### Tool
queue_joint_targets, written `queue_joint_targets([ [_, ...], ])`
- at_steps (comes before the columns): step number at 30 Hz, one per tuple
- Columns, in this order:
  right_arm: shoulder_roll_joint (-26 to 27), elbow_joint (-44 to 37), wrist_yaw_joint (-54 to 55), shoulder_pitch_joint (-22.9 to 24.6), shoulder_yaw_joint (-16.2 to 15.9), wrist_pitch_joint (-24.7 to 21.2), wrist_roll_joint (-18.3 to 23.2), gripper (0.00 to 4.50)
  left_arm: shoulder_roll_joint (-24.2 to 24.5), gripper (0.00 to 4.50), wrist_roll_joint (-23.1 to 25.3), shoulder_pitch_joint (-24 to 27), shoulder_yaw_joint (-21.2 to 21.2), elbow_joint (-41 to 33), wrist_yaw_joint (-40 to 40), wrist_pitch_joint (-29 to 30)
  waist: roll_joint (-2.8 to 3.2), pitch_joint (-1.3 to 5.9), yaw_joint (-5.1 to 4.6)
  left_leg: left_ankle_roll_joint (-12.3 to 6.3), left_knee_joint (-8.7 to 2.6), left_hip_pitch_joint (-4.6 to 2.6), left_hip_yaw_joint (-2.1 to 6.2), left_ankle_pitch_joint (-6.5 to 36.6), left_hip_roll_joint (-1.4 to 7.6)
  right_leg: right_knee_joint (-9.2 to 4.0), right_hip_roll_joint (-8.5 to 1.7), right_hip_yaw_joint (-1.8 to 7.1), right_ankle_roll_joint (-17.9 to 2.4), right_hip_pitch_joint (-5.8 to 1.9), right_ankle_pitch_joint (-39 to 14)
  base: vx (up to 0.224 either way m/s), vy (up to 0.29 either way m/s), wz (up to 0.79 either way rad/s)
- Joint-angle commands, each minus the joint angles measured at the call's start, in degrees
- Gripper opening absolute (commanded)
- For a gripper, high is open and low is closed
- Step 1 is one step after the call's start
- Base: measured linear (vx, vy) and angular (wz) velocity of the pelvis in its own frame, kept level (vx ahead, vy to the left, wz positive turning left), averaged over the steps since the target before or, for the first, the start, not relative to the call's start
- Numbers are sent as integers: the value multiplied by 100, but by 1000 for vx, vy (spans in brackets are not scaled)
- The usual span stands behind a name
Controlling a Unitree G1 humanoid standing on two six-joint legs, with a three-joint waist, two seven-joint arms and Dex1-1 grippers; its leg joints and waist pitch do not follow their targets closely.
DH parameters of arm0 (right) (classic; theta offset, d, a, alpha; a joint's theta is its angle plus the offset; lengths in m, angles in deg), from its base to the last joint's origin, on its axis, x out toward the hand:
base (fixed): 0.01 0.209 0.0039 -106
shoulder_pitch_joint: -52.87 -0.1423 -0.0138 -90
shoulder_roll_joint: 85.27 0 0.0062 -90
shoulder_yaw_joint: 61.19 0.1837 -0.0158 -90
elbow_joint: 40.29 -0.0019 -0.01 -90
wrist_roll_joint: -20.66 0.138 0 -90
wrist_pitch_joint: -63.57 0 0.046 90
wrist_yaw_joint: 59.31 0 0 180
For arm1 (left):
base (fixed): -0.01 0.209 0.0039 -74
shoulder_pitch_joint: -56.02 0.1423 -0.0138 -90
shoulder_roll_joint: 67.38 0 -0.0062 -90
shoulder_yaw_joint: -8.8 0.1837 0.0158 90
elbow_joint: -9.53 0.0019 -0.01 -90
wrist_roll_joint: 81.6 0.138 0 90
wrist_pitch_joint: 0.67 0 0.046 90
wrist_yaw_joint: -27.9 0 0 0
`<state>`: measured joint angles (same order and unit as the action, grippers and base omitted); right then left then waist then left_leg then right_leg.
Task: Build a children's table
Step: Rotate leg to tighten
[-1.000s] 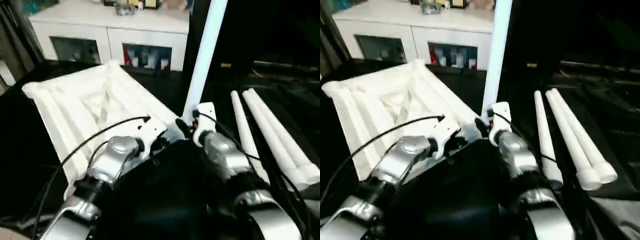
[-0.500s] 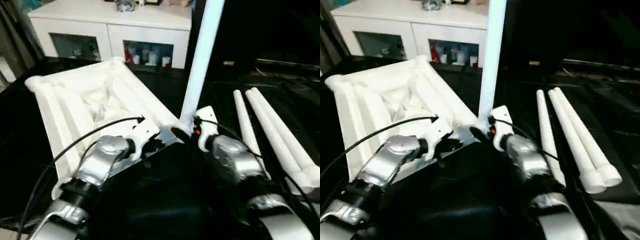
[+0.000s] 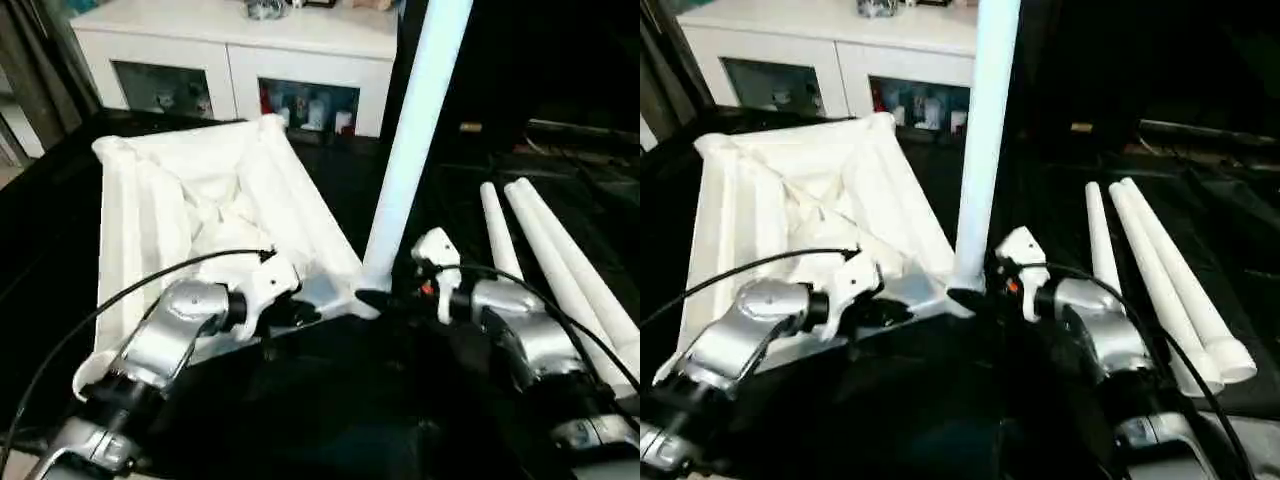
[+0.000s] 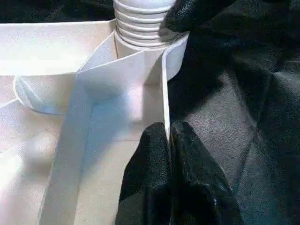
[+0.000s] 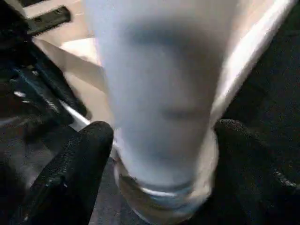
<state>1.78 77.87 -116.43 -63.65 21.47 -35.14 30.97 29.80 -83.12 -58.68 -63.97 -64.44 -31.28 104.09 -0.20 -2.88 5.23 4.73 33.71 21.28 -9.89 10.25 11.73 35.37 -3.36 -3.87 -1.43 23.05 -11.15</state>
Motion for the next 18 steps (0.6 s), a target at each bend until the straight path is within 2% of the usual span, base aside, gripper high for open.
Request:
queue_joint_targets([
  [1,-44,-89,-102,33,-49,-70,47,347,-49,0,-157,-36,38,-255,-128,-159,-24,374,-10,-318,-356,-65,20,847,165,-392,-436,284,-1195,-325,-688,0,0,0],
  [8,7,-121,-103,94,-100,-142,5,284,-19,0,-153,-11,33,-303,-138,-119,-13,381,-1,-311,-345,-63,18,751,153,-377,-428,285,-1200,-328,-555,0,0,0],
  [10,19,-126,-96,107,-101,-166,15,276,-14,0,-146,-8,32,-306,-150,-114,-15,383,0,-317,-343,-58,18,746,152,-374,-432,285,-1200,-333,-550,0,0,0],
  [11,28,-130,-85,121,-108,-174,13,274,-11,0,-142,-9,31,-303,-158,-113,6,382,1,-310,-345,-62,20,763,154,-381,-435,282,-1195,-329,-582,0,0,0],
  [13,49,-116,-23,156,-112,-172,-10,270,-19,0,-123,-16,35,-281,-137,-107,-3,383,0,-295,-344,-67,19,791,155,-384,-433,283,-1189,-329,-614,0,0,0],
  [16,129,56,301,153,-63,-174,-113,269,-80,0,-59,-59,21,-182,12,-87,-1,375,-15,-254,-355,-63,25,826,152,-391,-433,280,-1178,-330,-677,0,0,0],
  [18,327,480,1093,49,82,-224,-305,269,-256,0,51,-175,-31,9,402,70,8,342,-41,-183,-374,-82,20,991,153,-430,-431,282,-1152,-297,-954,0,0,0],
])
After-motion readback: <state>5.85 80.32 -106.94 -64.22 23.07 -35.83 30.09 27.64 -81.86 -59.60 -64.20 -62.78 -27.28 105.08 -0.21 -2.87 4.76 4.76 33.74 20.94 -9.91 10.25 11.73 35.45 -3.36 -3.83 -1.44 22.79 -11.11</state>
